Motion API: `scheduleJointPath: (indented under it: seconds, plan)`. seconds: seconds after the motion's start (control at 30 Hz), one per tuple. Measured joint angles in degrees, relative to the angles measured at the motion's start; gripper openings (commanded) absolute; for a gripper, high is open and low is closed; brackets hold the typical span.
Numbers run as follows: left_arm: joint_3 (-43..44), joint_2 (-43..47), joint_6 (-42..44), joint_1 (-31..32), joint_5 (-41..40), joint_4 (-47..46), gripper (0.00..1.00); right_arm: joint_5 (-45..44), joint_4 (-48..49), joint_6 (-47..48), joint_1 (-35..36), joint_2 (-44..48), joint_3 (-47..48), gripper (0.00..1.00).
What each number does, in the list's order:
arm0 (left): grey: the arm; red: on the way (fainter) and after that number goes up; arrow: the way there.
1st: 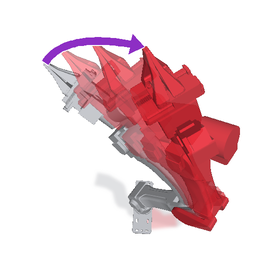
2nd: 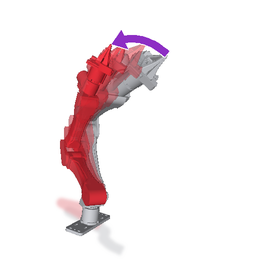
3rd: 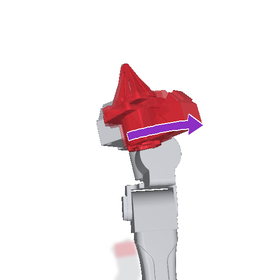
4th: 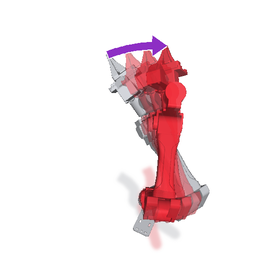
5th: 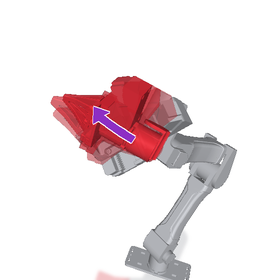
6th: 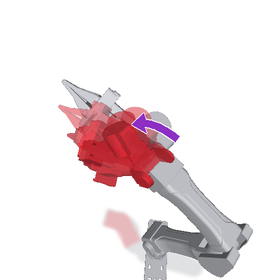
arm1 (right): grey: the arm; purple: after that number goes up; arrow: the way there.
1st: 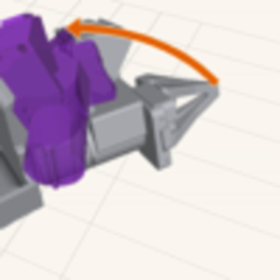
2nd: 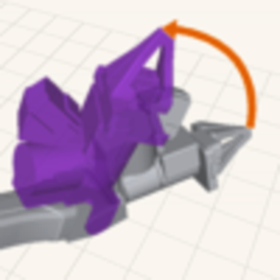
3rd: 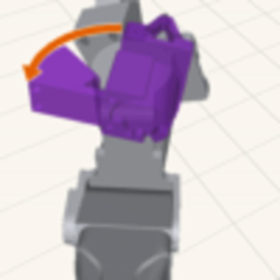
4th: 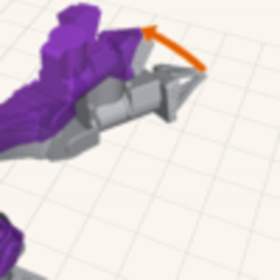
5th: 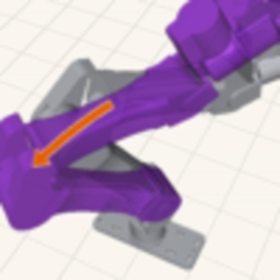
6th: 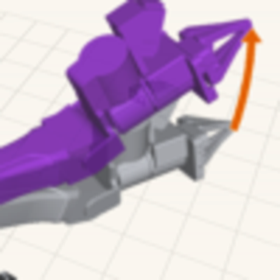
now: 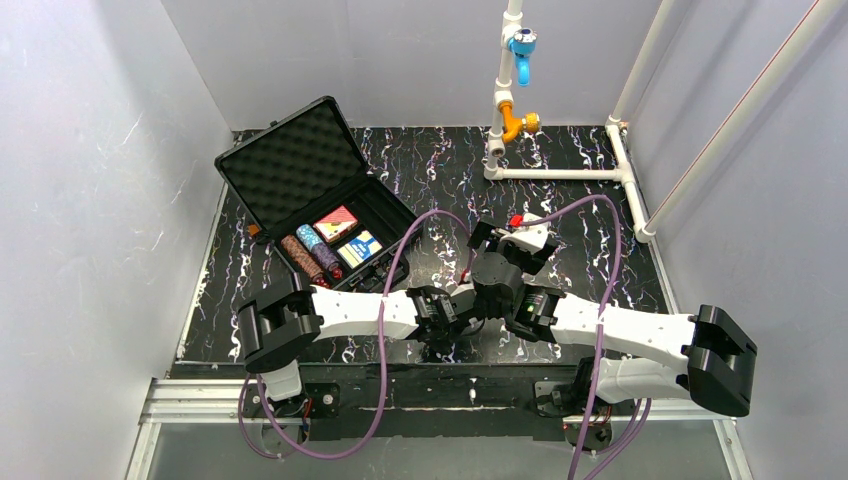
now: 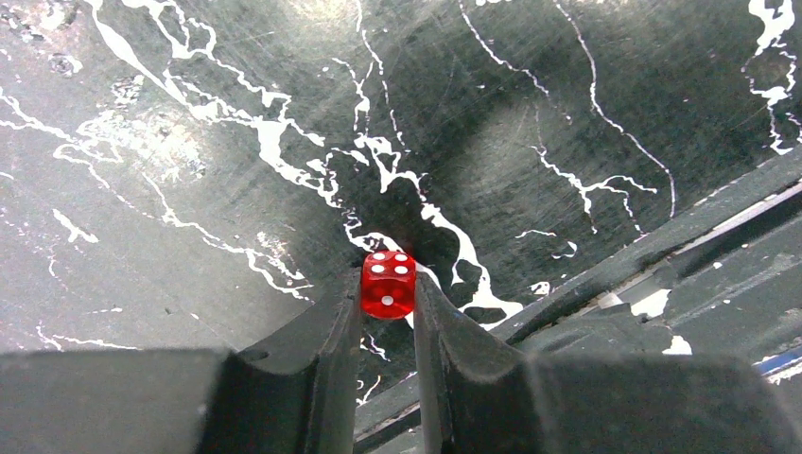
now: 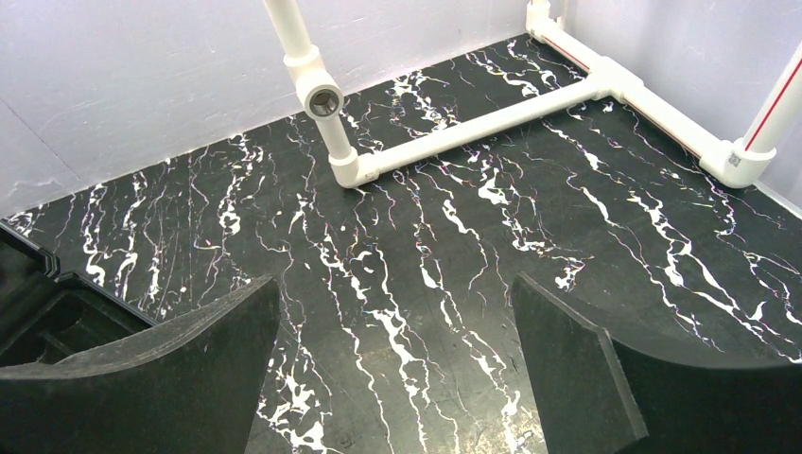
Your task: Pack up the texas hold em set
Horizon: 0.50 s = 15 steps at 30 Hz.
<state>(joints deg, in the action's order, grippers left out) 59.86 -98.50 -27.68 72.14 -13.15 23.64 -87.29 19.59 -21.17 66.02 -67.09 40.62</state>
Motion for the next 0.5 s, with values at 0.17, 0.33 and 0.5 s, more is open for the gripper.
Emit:
scheduleJointPath:
  seconds: [0.17, 0.33, 0.5]
  plan:
    - [0.0, 1.2, -0.5, 0.0, -1.2, 0.9, 0.0, 0.0, 0.0, -0.1, 0.0, 0.0, 0.0, 1.0]
    - [-0.5, 4.1, -0.9, 0.0, -3.0, 2.4, 0.0, 0.0, 0.0, -0.2, 0.0, 0.1, 0.1, 1.0]
    - [-1.4, 7.1, -1.4, 0.0, -4.7, 3.3, 0.0, 0.0, -0.1, -0.2, 0.0, 0.1, 0.1, 1.0]
